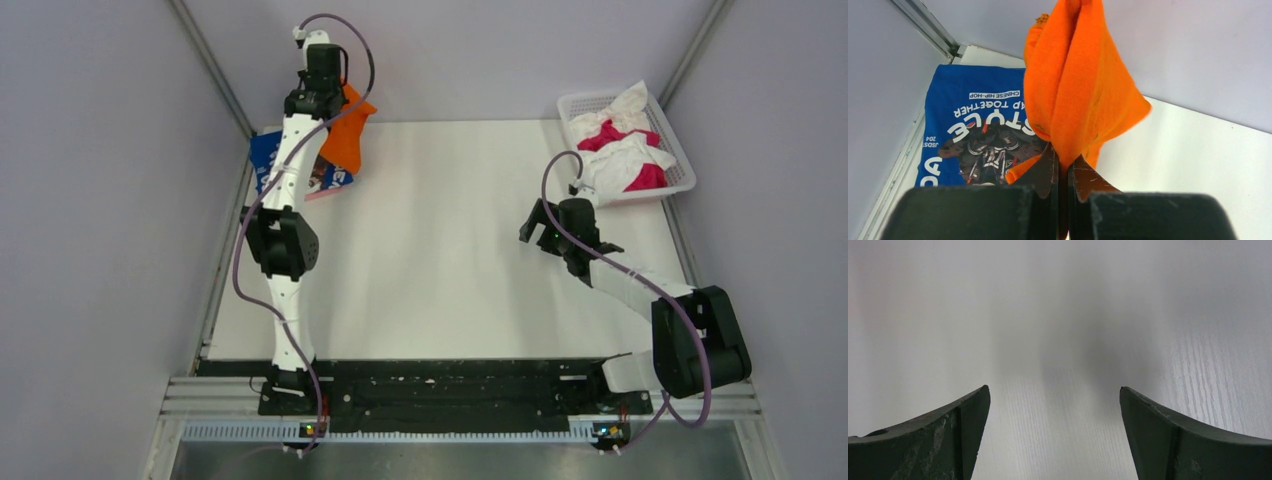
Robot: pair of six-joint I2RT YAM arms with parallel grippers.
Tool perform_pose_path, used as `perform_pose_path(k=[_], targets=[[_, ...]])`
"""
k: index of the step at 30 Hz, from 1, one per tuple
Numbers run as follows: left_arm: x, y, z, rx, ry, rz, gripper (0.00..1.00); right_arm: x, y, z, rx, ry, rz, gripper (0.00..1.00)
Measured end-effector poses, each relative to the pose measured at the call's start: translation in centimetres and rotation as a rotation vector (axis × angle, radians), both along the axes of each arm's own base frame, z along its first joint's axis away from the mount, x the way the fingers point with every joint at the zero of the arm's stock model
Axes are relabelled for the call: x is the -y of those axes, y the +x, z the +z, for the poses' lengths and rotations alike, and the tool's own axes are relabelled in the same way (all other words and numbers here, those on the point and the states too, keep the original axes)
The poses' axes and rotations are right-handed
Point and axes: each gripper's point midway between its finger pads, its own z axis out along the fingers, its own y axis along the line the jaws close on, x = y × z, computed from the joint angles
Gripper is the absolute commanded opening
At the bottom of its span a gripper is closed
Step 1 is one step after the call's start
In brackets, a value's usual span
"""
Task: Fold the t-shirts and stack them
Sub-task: Put the neatly folded tshirt into the corner of the board with the left arm
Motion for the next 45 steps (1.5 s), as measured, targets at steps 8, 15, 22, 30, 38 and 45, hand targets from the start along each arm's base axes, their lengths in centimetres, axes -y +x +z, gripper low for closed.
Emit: perform_pose_path(k=[8, 15, 22, 30, 38, 45], targets=[[-0.6, 0.8, -2.1, -0.023, -0.020, 0.026, 0.00, 0.0, 0.0, -0.1, -0.003, -0.001, -0.001, 0.99], [-3.7, 1.1, -3.5, -0.045, -0.023, 0.080, 0.00, 0.0, -0.1, -0.1, -0.004, -0.001, -0.001, 0.99], [-8.3, 0.9, -4.4, -0.065, -0.028, 0.150, 0.00, 0.2, 0.0, -0.1, -0.003, -0.006, -0.008, 0.99], [-13.0, 0.2, -8.1, -0.142, -0.034, 0.217, 0.00, 0.2, 0.0, -0.2, -0.007, -0.009, -0.010, 0.99], [-15.4, -0.4, -11.1, -0.199, -0.061, 0.233, 0.00, 0.5, -0.2, -0.5, -0.021, -0.022, -0.021, 0.99], [-17.9, -0.3, -13.7, -0.224, -0.118, 0.222, 0.08, 0.8, -0.1, -0.6, -0.030, -0.036, -0.035, 0.99]])
